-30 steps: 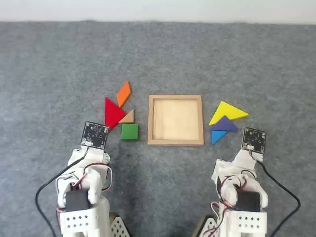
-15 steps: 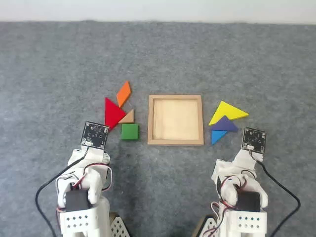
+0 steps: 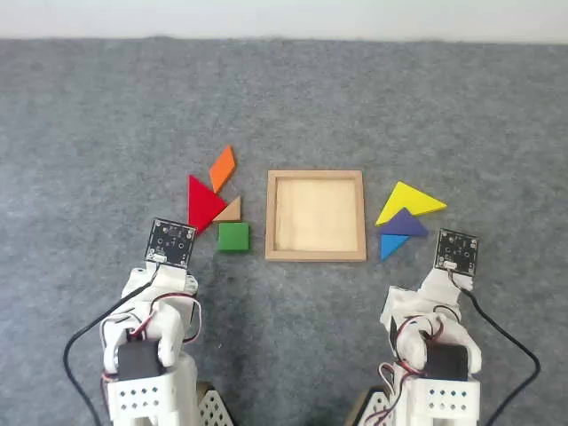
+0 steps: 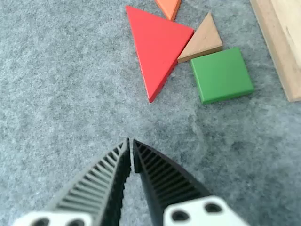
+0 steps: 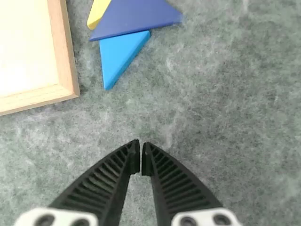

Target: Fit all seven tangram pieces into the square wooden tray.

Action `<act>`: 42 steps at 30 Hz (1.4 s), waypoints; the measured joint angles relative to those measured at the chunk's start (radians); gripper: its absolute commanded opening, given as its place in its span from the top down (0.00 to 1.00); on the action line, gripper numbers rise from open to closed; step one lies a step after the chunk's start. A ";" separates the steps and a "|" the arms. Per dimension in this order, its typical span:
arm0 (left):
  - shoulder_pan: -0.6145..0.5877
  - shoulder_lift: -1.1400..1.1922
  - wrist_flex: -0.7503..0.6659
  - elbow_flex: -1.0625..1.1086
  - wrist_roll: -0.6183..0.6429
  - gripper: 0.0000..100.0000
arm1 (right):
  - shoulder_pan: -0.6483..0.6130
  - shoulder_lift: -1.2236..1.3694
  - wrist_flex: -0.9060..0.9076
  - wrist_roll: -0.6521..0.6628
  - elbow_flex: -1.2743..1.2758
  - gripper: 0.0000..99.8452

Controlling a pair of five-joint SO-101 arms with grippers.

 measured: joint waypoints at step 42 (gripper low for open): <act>-0.187 0.000 0.064 0.000 -0.002 0.99 | -0.068 0.677 -0.104 0.724 -0.772 0.78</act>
